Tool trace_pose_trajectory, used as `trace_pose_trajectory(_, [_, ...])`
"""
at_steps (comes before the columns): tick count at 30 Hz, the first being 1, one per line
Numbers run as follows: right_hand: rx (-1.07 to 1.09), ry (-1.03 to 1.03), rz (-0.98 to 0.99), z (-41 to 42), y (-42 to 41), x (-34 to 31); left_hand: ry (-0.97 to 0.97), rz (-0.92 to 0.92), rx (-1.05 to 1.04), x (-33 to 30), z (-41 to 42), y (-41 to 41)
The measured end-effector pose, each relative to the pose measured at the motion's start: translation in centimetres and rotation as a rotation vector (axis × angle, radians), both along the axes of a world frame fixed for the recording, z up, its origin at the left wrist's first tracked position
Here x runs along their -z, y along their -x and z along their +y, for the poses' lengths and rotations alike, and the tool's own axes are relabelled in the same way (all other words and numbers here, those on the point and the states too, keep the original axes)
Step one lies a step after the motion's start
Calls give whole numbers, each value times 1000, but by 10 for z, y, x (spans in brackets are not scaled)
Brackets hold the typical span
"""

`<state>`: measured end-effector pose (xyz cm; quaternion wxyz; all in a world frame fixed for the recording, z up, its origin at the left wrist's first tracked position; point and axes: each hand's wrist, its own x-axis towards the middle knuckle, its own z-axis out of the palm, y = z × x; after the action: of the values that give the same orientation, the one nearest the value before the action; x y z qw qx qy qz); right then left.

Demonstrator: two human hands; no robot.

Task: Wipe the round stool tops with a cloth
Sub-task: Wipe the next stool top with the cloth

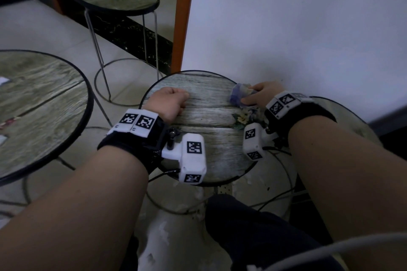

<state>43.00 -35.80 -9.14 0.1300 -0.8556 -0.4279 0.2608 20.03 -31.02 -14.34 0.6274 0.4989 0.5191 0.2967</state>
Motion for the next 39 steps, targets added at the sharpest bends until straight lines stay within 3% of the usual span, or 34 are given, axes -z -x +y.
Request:
trace_pose_trajectory(12, [67, -28, 68, -39, 4, 6, -44, 14, -12, -2, -5, -1])
trace_pose_trajectory(21, [69, -68, 60, -76, 18, 5, -213, 178, -15, -9, -30, 1])
trace_pose_trajectory(27, [86, -96, 109, -99, 27, 8, -271, 185, -37, -15, -60, 2])
trace_pose_trajectory(39, [85, -145, 194, -139, 52, 11, -193, 136, -7, -7, -78, 12])
